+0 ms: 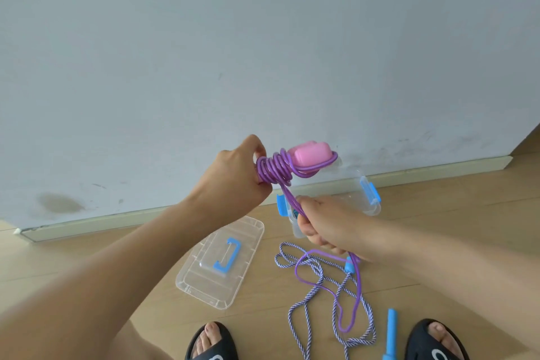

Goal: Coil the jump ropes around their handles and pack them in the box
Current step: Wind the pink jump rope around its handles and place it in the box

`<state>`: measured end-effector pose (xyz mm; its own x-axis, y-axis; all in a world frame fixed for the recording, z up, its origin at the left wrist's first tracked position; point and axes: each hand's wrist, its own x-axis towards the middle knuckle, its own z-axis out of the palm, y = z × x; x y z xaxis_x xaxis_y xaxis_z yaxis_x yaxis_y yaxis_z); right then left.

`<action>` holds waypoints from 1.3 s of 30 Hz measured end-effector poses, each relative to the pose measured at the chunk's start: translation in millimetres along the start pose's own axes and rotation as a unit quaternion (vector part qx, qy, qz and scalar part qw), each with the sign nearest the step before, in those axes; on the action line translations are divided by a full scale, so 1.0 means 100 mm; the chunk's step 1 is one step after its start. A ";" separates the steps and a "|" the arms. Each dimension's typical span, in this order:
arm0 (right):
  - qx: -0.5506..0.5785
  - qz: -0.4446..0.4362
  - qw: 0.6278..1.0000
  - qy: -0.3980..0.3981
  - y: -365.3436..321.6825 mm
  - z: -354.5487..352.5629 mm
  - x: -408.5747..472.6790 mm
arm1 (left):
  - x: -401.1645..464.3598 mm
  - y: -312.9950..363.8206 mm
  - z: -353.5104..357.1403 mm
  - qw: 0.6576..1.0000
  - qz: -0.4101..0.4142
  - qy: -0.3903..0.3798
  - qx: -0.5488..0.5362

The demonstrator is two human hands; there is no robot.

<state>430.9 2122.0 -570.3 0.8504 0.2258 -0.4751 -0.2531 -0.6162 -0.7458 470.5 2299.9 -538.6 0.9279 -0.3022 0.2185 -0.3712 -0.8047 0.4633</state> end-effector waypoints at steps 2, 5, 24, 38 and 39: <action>-0.044 -0.022 0.998 0.037 0.03 0.03 -0.03 | 0.05 -0.08 0.09 1.000 -0.003 -0.020 0.019; -0.126 -0.072 0.983 0.108 0.07 0.07 -0.14 | 0.10 -0.20 0.16 0.997 -0.024 -0.051 0.050; -0.423 -0.270 0.806 0.315 -0.16 -0.66 -0.13 | -0.25 0.27 0.38 0.917 0.209 -0.177 0.291; -0.205 -0.227 0.889 0.339 -0.08 -0.80 0.04 | -0.20 0.20 0.25 0.961 0.142 -0.141 0.190; -0.203 -0.245 0.874 0.367 -0.12 -0.84 -0.01 | -0.18 0.16 0.27 0.959 0.122 -0.160 0.200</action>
<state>472.0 2065.7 -522.3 0.9154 0.0846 0.3936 0.2822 -0.8323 -0.4772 448.8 2279.0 -558.0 0.8021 -0.5966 -0.0255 -0.5949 -0.8021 0.0517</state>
